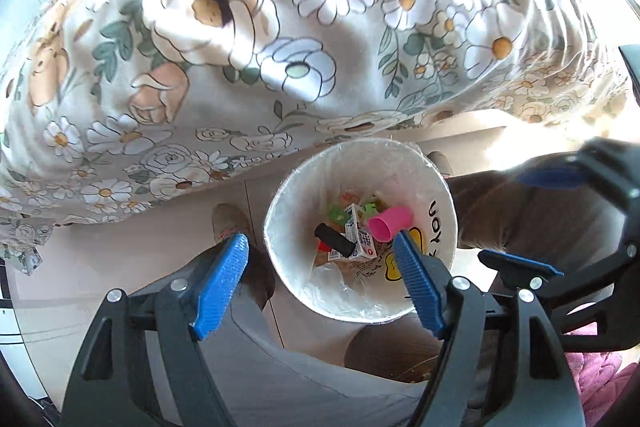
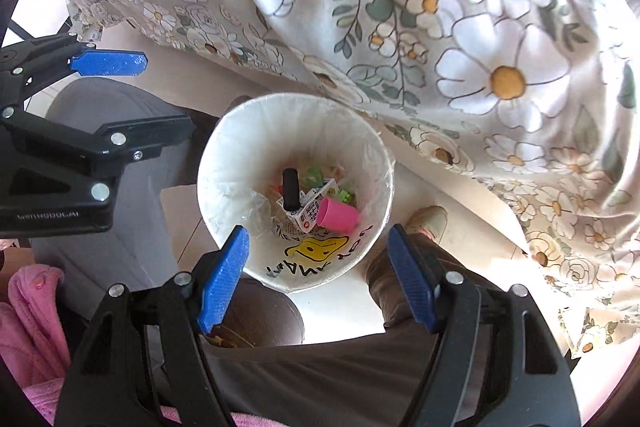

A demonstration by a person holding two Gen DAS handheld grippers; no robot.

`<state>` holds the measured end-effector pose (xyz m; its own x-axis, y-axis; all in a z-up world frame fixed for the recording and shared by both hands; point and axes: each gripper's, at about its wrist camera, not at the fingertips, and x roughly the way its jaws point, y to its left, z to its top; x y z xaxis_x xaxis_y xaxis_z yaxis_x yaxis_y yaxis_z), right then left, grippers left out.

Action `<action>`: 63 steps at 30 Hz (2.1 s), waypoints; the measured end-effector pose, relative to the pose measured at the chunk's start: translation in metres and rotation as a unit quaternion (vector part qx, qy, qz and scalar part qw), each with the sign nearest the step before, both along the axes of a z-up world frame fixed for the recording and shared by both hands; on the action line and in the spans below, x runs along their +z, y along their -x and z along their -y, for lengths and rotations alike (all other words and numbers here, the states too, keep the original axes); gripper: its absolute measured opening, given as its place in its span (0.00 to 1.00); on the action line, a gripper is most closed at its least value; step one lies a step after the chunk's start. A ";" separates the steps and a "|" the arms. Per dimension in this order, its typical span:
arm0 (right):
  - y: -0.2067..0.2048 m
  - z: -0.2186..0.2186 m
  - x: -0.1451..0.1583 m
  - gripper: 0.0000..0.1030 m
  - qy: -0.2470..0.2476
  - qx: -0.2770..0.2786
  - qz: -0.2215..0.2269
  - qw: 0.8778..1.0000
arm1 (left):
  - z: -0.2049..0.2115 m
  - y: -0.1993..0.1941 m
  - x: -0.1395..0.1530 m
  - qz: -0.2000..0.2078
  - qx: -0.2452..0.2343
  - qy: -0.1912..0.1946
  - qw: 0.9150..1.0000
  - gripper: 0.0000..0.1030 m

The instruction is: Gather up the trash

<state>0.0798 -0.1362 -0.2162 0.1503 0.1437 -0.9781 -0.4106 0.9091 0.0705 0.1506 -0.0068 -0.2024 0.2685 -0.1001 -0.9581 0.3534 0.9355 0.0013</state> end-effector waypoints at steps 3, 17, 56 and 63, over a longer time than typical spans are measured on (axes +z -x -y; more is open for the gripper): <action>0.013 0.003 0.030 0.70 -0.001 -0.004 0.033 0.999 | 0.001 0.012 0.024 0.031 0.002 0.001 1.000 0.80; 0.092 0.027 0.144 0.75 -0.012 -0.073 0.205 0.976 | -0.002 0.081 0.122 0.167 0.012 0.005 0.986 0.89; 0.150 0.022 0.183 0.82 0.001 -0.151 0.285 0.947 | 0.014 0.141 0.156 0.219 0.016 0.010 0.975 0.90; 0.150 0.022 0.184 0.82 0.000 -0.151 0.286 0.946 | 0.013 0.141 0.158 0.222 0.016 0.010 0.975 0.90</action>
<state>-0.0703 -0.1585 -0.0321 0.6892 0.0103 -0.7245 -0.1041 0.9909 -0.0849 0.0095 -0.0199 -0.0444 0.6596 -0.1032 -0.7445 0.2934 0.9473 0.1286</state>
